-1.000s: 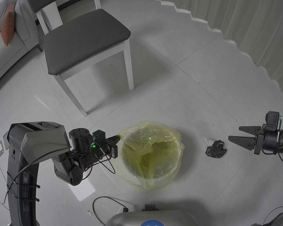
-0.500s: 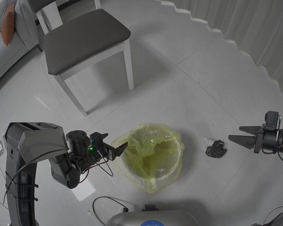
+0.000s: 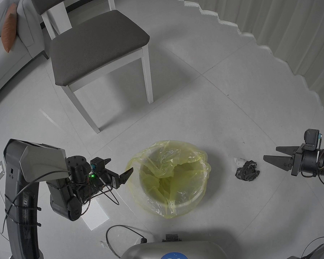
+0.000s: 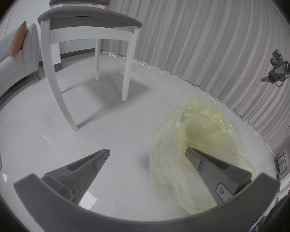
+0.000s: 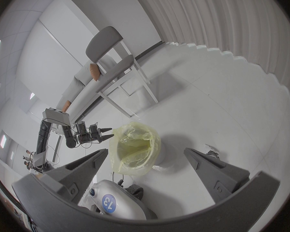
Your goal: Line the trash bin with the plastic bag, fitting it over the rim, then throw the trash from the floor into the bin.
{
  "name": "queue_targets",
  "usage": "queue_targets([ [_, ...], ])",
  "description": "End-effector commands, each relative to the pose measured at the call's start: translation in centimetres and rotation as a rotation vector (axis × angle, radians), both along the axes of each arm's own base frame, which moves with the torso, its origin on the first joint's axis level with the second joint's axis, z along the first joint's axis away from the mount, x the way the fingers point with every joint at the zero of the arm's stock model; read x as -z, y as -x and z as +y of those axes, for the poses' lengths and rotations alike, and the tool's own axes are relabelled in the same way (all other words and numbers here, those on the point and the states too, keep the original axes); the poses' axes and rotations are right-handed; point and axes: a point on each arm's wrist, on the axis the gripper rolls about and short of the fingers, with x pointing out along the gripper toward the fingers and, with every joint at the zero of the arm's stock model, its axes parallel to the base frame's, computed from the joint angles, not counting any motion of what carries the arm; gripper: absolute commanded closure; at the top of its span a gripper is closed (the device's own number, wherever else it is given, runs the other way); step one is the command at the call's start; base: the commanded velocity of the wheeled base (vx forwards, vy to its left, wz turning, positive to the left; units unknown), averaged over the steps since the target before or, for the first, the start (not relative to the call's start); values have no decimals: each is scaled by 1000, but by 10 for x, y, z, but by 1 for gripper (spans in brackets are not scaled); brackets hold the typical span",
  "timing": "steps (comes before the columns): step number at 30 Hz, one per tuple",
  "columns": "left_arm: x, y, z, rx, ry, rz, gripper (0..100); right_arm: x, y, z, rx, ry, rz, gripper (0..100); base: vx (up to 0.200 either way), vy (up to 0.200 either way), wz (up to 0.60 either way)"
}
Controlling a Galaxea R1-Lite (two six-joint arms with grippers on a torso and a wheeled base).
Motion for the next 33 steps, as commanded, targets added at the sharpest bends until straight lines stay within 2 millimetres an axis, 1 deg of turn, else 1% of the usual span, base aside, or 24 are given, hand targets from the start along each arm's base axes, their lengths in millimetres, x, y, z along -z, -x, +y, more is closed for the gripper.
queue_targets([
  [1, 16, -2, -1, -7, -12, 22, 0, 0, -1, -2, 7, 1, 3, 0, 0, 0, 0],
  [4, 31, -7, -6, 1, -23, 34, 0, 0, -2, -2, 9, 0, -1, 0, 0, 0, 0],
  [7, 37, -14, -12, 8, -22, 27, 0, -1, 0, -2, 10, 2, -1, 0, 0, 0, 0],
  [10, 46, -16, -19, 23, -28, 45, 0, 0, -1, -4, 18, 2, 3, 0, 0, 0, 0],
  [12, 46, -15, -24, 36, -27, 45, 0, 1, -1, -5, 22, 1, 8, 0, 0, 0, 0],
  [16, 43, -14, -23, 32, -27, 37, 0, 2, -1, -6, 27, 2, 9, 0, 0, 0, 0],
  [19, 27, -6, -16, 19, -19, 18, 0, 3, -2, -6, 25, 2, 15, 0, 0, 0, 0],
  [21, 12, 4, -5, -4, -9, 25, 0, 4, -3, -6, 25, 3, 19, 0, 0, 0, 0],
  [23, 0, 11, 7, -25, -3, 29, 0, 5, -4, -6, 25, 5, 21, 0, 0, 0, 0],
  [27, -7, 24, 21, -37, 1, 58, 0, 5, -6, -6, 25, 6, 18, 0, 0, 0, 0],
  [29, -7, 27, 24, -29, 2, 68, 0, 4, -6, -6, 25, 6, 18, 0, 0, 0, 0],
  [33, -14, 28, 25, -28, 8, 51, 0, 5, -8, -9, 36, 5, 24, 0, 0, 0, 0],
])
